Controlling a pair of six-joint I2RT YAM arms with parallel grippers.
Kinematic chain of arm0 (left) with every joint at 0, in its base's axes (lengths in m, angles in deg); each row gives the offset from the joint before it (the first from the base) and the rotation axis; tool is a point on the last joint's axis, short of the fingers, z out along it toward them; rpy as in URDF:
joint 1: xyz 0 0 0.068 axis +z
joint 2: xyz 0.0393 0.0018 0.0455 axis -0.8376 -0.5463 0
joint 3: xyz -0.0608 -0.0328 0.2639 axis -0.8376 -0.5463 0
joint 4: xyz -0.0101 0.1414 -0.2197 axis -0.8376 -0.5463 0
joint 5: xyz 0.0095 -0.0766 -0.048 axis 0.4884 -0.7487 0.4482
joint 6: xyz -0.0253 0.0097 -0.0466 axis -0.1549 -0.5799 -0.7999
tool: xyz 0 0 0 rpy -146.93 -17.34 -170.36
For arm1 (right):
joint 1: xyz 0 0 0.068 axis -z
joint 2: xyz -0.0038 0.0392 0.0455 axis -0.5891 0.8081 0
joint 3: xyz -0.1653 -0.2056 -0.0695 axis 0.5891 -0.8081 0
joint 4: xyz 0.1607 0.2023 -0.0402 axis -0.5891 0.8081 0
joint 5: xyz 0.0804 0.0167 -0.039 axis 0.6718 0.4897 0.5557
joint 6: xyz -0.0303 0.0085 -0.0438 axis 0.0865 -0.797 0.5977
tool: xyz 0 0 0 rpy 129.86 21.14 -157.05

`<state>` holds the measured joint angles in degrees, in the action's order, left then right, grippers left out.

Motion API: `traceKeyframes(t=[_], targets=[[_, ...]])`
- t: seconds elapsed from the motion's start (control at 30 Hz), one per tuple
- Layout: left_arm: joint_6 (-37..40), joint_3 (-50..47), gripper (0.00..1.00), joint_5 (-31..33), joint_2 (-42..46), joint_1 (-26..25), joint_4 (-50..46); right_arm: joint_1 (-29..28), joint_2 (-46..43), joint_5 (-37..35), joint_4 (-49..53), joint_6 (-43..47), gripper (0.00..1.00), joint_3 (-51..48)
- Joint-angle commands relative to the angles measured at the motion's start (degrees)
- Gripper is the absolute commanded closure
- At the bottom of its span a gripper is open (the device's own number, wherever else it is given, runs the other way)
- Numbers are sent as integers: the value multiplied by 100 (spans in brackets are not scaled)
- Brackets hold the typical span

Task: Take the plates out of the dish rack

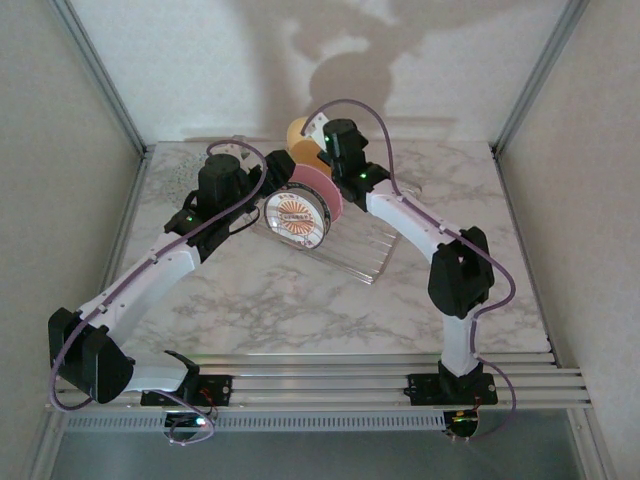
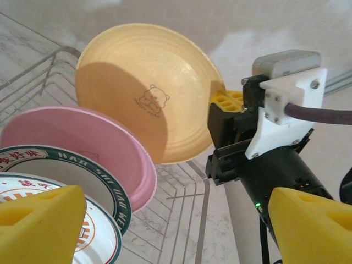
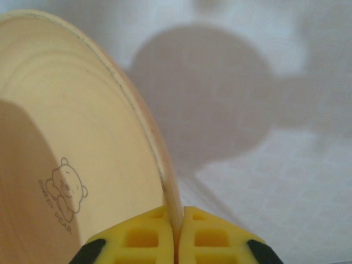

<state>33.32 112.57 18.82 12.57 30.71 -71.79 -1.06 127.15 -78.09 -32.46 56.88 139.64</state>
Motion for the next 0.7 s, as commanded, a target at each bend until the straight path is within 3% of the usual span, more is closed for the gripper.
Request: traceKeyframes(t=[0.0, 0.37, 0.67], targets=[[-22, -5, 14, -84, 42, -37, 150, 44, -315, -263, -495, 159, 100, 67], [-53, 193, 14, -519, -207, -37, 322, 359, -705, -340, -391, -41, 100, 223], [-49, 1222, 14, -1469, -1331, -55, 337, 888, -1450, 629, 1337, -2190, 100, 443]])
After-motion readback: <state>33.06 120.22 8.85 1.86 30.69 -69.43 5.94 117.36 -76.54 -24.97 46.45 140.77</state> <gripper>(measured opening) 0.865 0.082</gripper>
